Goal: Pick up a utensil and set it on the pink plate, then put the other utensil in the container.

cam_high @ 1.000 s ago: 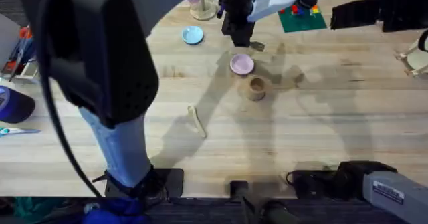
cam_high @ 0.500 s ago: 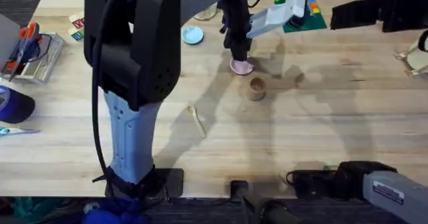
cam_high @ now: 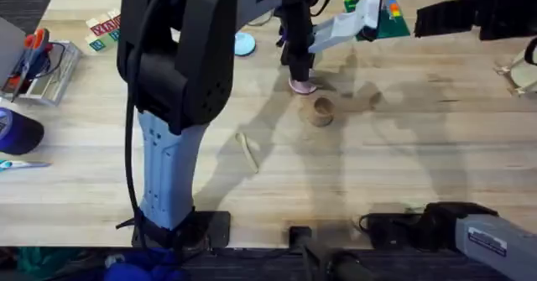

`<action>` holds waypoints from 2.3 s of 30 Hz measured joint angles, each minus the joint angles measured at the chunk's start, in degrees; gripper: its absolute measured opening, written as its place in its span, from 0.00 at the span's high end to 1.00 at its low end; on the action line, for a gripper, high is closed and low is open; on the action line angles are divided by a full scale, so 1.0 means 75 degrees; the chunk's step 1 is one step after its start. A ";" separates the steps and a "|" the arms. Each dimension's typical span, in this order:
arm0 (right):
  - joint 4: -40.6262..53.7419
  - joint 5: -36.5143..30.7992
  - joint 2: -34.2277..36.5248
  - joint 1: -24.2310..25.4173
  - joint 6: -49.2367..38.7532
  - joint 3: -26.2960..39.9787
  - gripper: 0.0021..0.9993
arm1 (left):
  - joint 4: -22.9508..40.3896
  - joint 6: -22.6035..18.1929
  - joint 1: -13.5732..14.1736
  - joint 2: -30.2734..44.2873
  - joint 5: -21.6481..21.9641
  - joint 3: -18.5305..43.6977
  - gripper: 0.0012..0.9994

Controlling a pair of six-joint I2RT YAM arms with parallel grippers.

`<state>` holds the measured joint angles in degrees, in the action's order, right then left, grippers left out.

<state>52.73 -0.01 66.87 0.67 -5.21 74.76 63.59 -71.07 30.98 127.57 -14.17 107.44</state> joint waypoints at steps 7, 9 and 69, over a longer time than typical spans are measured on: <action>0.0000 0.0000 0.0000 0.0000 -0.0003 0.0000 0.00 | -0.0002 0.0020 0.0000 0.0000 -0.0015 -0.0003 0.40; 0.0000 0.0000 0.0000 0.0000 -0.0003 0.0000 0.00 | 0.0000 0.0023 0.0000 0.0000 -0.0017 0.0000 0.09; -0.0472 -0.0003 0.0000 0.0000 -0.0315 0.0000 0.00 | 0.3558 0.0081 -0.3228 -0.2478 -0.0489 0.1996 0.01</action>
<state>49.19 -0.03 66.87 0.67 -7.57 74.76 90.28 -70.46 6.77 108.98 -17.84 122.41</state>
